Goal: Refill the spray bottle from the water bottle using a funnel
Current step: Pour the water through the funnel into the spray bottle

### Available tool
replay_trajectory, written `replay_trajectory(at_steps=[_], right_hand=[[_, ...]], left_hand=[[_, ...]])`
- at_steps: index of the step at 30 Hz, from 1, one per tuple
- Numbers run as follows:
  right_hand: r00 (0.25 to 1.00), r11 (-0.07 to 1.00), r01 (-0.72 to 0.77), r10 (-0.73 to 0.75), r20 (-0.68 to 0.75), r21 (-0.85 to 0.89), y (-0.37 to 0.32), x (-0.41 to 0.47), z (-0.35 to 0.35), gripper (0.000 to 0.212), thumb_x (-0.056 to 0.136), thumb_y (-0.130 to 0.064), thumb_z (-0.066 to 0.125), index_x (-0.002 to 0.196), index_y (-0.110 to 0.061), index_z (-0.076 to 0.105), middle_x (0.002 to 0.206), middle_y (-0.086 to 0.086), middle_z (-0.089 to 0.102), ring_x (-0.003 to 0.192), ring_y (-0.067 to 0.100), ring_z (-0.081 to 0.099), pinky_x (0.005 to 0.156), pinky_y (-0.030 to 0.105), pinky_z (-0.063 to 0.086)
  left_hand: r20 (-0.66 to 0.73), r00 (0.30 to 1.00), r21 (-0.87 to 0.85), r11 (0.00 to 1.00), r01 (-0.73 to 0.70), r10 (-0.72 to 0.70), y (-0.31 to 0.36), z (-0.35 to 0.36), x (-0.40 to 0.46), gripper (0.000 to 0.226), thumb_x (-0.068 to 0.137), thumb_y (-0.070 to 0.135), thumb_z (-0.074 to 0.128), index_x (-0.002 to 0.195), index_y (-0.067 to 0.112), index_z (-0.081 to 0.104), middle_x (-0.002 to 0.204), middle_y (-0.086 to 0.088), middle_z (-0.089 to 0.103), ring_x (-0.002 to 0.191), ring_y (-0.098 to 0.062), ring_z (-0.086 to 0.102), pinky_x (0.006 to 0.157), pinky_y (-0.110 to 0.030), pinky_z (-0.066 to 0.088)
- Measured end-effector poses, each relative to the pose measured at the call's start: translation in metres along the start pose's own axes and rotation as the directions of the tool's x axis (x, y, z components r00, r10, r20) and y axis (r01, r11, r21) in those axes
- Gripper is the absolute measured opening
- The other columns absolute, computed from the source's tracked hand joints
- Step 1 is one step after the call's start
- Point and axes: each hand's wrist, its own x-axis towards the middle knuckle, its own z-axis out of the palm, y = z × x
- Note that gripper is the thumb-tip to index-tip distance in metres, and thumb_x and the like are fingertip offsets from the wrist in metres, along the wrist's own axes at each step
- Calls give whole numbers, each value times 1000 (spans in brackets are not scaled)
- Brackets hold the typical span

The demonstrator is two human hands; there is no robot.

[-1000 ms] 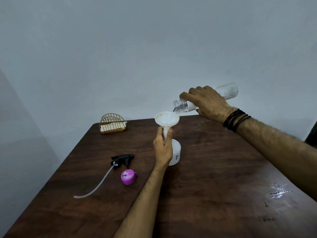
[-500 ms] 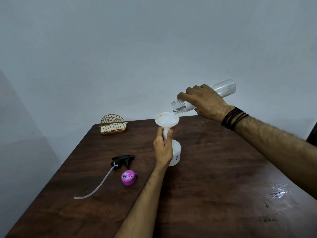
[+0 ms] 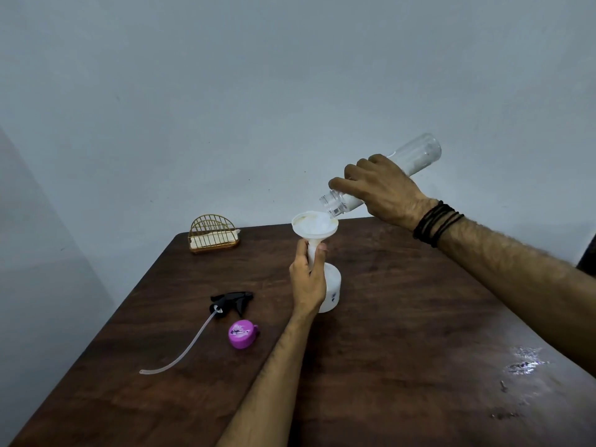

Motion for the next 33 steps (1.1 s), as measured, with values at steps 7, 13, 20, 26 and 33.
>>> replay_trajectory(at_steps=[7,13,20,26,33], right_hand=[[993,991,84,-92,-70,-108,-4,3,-5,67,83,4,4,115,-16,60,90,11,60,72,31,55,76,44,47],[998,999,-26,27,-53,23,-8,-1,3,56,75,14,40,117,-18,60,88,6,59,71,28,53,69,40,42],[897,713,-437,300,323,549,-13,-24,5,64,71,-8,63,128,-30,45,100,1,63,84,29,61,70,41,52],[754,230,-580,514,409,781,-30,-57,0,66,71,-11,82,124,-24,45,98,-1,68,79,18,67,71,32,57],[722,-358,-425,420,550,831,-81,-83,-6,59,72,8,82,117,-18,56,94,7,70,82,21,70,77,38,60]], left_hand=[[-11,1000,22,1000,-14,14,0,2,0,13,101,29,55,113,24,59,96,5,70,88,-1,65,72,-10,48],[-32,999,48,999,-10,12,-4,6,1,19,101,33,55,118,26,59,101,6,70,93,-3,66,77,-14,52],[-61,998,75,997,-19,23,-9,21,7,18,101,34,55,109,18,60,91,6,68,78,-4,63,71,-25,52],[-13,999,81,996,-30,31,-3,30,9,20,102,32,55,105,13,57,88,3,65,76,1,60,68,-14,45],[166,984,166,986,31,-59,-6,4,10,48,96,47,60,133,18,53,121,7,66,108,-4,61,91,-28,50]])
